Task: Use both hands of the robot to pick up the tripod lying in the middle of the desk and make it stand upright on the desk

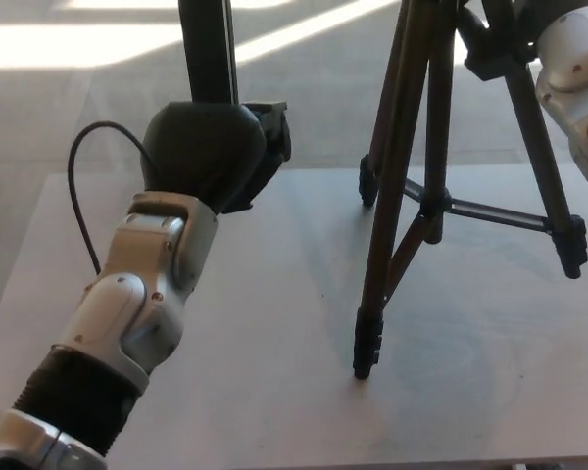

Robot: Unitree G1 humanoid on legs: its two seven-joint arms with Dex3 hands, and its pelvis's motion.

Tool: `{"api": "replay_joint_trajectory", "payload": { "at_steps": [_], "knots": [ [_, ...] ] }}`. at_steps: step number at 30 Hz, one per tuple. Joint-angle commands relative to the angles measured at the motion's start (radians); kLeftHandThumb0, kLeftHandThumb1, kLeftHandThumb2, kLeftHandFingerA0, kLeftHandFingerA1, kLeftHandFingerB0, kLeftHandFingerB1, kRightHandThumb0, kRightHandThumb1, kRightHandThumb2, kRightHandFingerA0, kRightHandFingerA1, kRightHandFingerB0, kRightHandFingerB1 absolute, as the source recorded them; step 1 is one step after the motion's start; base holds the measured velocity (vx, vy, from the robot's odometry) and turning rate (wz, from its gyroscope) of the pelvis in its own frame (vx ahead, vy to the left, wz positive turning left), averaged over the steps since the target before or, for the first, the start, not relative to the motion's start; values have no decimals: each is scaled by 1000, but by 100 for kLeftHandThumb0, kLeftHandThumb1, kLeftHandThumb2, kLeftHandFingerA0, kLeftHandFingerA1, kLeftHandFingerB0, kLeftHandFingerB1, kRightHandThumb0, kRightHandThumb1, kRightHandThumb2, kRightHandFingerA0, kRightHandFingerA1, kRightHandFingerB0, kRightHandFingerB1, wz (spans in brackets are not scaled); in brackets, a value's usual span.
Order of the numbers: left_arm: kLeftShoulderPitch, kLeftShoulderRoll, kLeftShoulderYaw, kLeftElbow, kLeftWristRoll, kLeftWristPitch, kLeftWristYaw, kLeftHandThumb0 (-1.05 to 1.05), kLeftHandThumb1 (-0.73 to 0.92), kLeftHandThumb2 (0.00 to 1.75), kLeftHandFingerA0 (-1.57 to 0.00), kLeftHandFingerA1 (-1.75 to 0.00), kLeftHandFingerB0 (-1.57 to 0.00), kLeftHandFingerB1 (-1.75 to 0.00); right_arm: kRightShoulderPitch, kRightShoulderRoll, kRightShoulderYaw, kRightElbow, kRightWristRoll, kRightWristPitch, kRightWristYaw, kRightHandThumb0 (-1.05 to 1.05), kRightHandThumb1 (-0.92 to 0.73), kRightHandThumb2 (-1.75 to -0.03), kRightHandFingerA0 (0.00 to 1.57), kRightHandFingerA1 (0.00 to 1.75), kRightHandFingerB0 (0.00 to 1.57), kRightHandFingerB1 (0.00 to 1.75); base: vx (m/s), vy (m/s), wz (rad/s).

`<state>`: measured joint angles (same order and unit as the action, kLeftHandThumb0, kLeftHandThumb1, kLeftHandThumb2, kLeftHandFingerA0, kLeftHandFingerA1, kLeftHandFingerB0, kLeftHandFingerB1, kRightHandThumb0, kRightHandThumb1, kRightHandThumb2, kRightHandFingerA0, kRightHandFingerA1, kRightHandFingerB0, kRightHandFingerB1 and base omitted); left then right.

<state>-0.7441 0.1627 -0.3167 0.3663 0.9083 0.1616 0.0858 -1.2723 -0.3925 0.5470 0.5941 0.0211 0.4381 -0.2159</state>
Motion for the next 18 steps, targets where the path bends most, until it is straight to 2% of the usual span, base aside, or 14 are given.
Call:
{"api": "replay_joint_trajectory", "payload": {
  "at_steps": [1, 3, 4, 6, 8, 10, 11, 12, 13, 14, 15, 16, 17, 18],
  "knots": [
    [118, -8, 78, -44, -48, 131, 41, -10, 38, 71, -89, -163, -80, -144, -10, -32, 88, -68, -220, -78, 121, -27, -46, -117, 92, 173, 86, 81, 0, 0, 0],
    [124, -8, 83, -45, -47, 129, 44, -10, 38, 71, -89, -163, -80, -144, -2, -28, 90, -66, -224, -79, 123, -27, -46, -117, 92, 173, 86, 81, 0, 0, 0],
    [134, -7, 79, -66, -37, 149, 16, -24, 41, 59, -90, -139, -84, -91, 37, -15, 85, -78, -227, -72, 93, -28, -52, -108, 95, 174, 90, 87, 0, 0, 0],
    [143, -2, 73, -68, -30, 148, 10, -25, 43, 54, -94, -125, -85, -74, 107, -27, 65, -127, -221, -76, 81, -26, -51, -104, 90, 172, 85, 100, 0, 0, 0],
    [150, 4, 69, -71, -27, 141, 9, -23, 44, 59, -90, -147, -88, -103, 145, -22, 42, -151, -218, -53, 82, -24, -46, -113, 90, 175, 77, 148, 0, 0, 0],
    [155, 5, 69, -77, -28, 145, 9, -23, 44, 59, -90, -147, -88, -103, 158, -18, 30, -162, -234, -52, 90, -24, -46, -113, 90, 175, 77, 148, 0, 0, 0],
    [164, 8, 70, -80, -29, 143, 13, -20, 43, 60, -86, -154, -89, -115, 192, -20, 20, -174, -242, -49, 76, -23, -52, -104, 89, 175, 80, 122, 0, 0, 0],
    [168, 10, 69, -83, -28, 145, 13, -21, 42, 61, -87, -154, -88, -110, 203, -16, 10, -181, -246, -32, 75, -25, -55, -98, 88, 175, 80, 92, 0, 0, 0],
    [175, 13, 69, -89, -29, 148, 13, -21, 42, 61, -87, -154, -88, -110, 211, -8, 1, -186, -257, -24, 79, -25, -55, -98, 88, 175, 80, 92, 0, 0, 0],
    [185, 21, 66, -93, -33, 133, 15, -15, 41, 67, -86, -160, -83, -132, 247, -19, -26, -186, -246, -55, 80, -24, -55, -110, 88, 175, 74, 142, 0, 0, 0],
    [208, 28, 64, -103, -33, 127, 19, -12, 42, 68, -85, -169, -78, -152, 274, -20, -39, -200, -247, -38, 86, -25, -54, -99, 100, 171, 80, 129, 0, 0, 0],
    [219, 30, 63, -110, -32, 128, 20, -12, 42, 68, -85, -169, -78, -152, 281, -15, -42, -207, -254, -25, 91, -25, -54, -99, 100, 171, 80, 129, 0, 0, 0],
    [231, 35, 63, -120, -30, 131, 19, -12, 44, 72, -84, -172, -73, -161, 290, -9, -47, -210, -260, -29, 95, -24, -59, -103, 86, 175, 72, 145, 0, 0, 0],
    [240, 40, 63, -128, -26, 134, 17, -12, 44, 72, -84, -172, -73, -161, 300, -6, -51, -211, -261, -36, 98, -24, -59, -103, 86, 175, 72, 145, 0, 0, 0]
  ]
}}
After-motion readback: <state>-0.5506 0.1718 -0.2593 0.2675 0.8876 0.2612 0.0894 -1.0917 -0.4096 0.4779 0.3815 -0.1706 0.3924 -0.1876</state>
